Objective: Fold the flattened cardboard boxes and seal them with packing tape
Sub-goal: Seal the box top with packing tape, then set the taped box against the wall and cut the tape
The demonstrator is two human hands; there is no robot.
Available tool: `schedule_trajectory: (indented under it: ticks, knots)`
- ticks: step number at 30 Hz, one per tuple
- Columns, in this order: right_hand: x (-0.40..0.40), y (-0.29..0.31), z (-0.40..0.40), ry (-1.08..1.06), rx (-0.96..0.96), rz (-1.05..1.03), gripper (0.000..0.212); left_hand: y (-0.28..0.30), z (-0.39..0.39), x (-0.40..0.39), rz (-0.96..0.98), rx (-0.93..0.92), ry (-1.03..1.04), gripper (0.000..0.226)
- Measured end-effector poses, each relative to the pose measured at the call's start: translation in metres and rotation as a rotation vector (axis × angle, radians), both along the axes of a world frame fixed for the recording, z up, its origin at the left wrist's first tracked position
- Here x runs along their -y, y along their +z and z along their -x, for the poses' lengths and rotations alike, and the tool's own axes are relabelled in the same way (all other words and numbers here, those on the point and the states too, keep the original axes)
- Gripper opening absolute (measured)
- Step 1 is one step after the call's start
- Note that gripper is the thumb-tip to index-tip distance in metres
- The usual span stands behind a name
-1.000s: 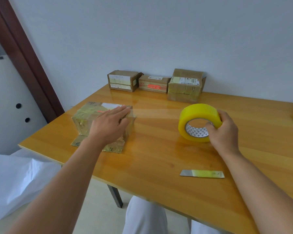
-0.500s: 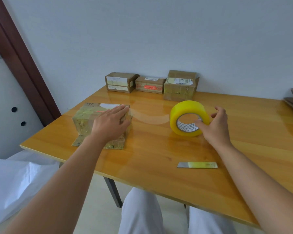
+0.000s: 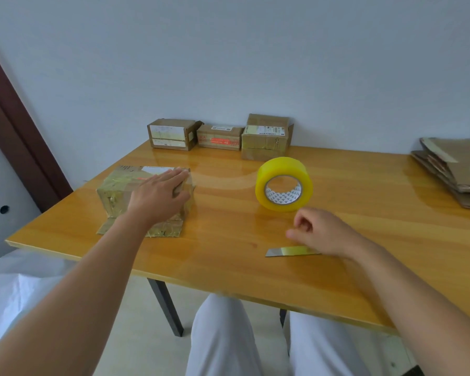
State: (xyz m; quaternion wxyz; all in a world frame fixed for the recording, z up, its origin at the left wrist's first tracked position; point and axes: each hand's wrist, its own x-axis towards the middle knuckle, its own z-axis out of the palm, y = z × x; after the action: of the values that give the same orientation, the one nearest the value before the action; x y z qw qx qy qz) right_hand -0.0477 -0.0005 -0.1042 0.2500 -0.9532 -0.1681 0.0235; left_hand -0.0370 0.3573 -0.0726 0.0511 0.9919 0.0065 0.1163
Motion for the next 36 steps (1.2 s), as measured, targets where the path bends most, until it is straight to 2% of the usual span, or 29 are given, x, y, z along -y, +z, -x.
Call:
schedule_trajectory:
  ticks: [3, 8, 12, 17, 21, 24, 26, 30, 36]
  knots:
    - [-0.002, 0.0, 0.009, 0.184, -0.153, 0.206, 0.024, -0.001, -0.001, -0.002, 0.002, 0.002, -0.002, 0.056]
    - [-0.013, 0.015, 0.012, 0.234, -0.238, 0.303, 0.024, -0.003, -0.002, -0.003, 0.014, 0.005, -0.008, 0.057]
    - [-0.033, 0.022, 0.012, 0.268, -0.235, 0.078, 0.023, -0.004, -0.002, -0.004, 0.018, 0.024, -0.003, 0.057]
    - [-0.074, 0.027, 0.003, 0.277, -0.059, -0.356, 0.013, -0.004, -0.002, -0.004, 0.017, 0.046, -0.01, 0.056]
    - [-0.11, 0.036, -0.01, 0.282, 0.006, -0.555, 0.027, -0.004, -0.001, -0.003, 0.019, 0.069, -0.012, 0.056]
    - [-0.139, 0.043, -0.018, 0.26, 0.038, -0.711, 0.019, -0.006, -0.002, -0.003, 0.024, 0.084, -0.015, 0.056]
    - [-0.155, 0.046, -0.026, 0.251, 0.011, -0.805, 0.007, -0.008, -0.004, -0.004, 0.021, 0.1, -0.014, 0.057]
    - [-0.179, 0.041, -0.045, 0.28, -0.124, -0.829, 0.04, -0.01, -0.004, -0.004, 0.031, 0.131, -0.007, 0.057]
    - [-0.192, 0.008, -0.071, 0.172, 0.094, -0.609, 0.039, -0.012, -0.005, -0.004, 0.053, 0.147, -0.012, 0.055]
